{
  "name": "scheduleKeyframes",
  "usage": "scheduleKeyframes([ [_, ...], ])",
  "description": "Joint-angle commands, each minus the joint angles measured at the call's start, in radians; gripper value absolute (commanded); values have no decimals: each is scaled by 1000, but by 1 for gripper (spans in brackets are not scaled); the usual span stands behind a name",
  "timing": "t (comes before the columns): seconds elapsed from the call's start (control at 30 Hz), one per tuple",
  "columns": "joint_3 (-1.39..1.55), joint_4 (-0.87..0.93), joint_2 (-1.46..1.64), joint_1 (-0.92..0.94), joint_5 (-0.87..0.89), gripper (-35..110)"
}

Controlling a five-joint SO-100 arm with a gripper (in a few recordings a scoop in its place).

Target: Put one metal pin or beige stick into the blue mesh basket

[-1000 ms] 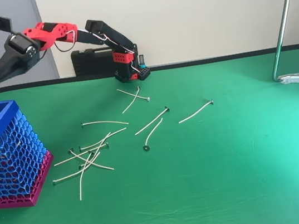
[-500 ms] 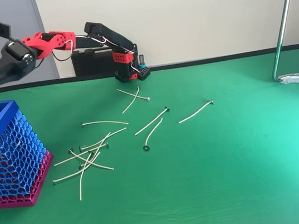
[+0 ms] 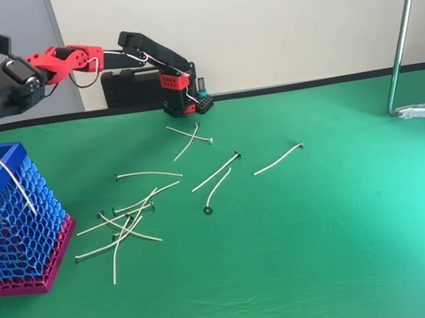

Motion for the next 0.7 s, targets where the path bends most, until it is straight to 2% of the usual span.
scheduleKeyframes([
  [0.0, -12, -18, 18, 11, 9, 19],
  [0.27, -12, -14, 40, 12, 25, 14],
  [0.43, -12, 17, 75, 6, 52, 0],
  [0.67, 129, 55, 233, -15, 129, 0],
])
